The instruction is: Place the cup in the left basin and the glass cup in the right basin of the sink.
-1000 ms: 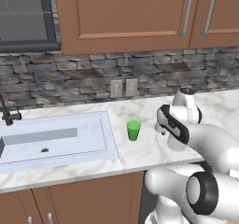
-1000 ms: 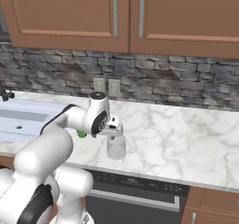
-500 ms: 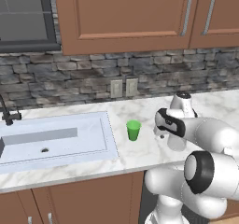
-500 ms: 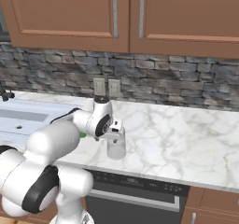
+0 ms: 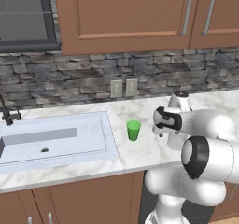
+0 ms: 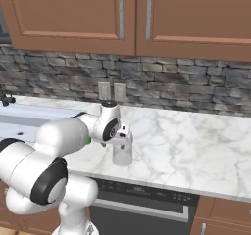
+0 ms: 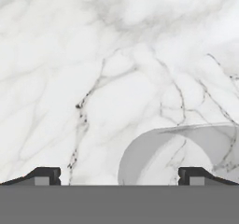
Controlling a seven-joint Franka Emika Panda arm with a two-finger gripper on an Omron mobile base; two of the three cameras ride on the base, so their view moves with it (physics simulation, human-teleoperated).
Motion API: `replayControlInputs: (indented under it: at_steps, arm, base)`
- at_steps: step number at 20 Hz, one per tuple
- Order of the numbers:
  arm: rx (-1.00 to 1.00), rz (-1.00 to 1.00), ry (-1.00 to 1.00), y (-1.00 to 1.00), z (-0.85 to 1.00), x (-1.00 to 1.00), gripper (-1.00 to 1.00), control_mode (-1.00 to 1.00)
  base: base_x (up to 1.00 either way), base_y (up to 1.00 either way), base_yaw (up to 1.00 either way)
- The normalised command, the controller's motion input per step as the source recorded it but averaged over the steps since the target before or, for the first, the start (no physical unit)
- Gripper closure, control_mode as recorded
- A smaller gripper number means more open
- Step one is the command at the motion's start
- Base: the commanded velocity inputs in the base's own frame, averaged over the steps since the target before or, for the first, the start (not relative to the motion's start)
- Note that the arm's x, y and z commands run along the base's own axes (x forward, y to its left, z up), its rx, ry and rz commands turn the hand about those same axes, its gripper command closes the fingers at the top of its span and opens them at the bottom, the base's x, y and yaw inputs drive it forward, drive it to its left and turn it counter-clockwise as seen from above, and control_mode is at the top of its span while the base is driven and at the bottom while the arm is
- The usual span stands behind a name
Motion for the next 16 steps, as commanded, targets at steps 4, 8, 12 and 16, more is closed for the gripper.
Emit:
replayControlInputs:
  at_steps: [4, 8, 12, 16]
  arm:
    - [0.00, 0.00, 0.00, -0.02, -0.09, 0.12, -1.00, -1.00]
    - [0.00, 0.00, 0.00, 0.00, -0.35, 0.00, 1.00, -1.00]
    - [0.00, 0.00, 0.00, 0.00, -0.33, -0.03, 1.00, -1.00]
    - [0.00, 0.00, -0.01, 0.00, -0.08, -0.23, 1.00, -1.00]
  base:
    - [0.00, 0.00, 0.00]
    - [0.00, 0.00, 0.00]
    - [0.00, 0.00, 0.00]
    - [0.00, 0.00, 0.00]
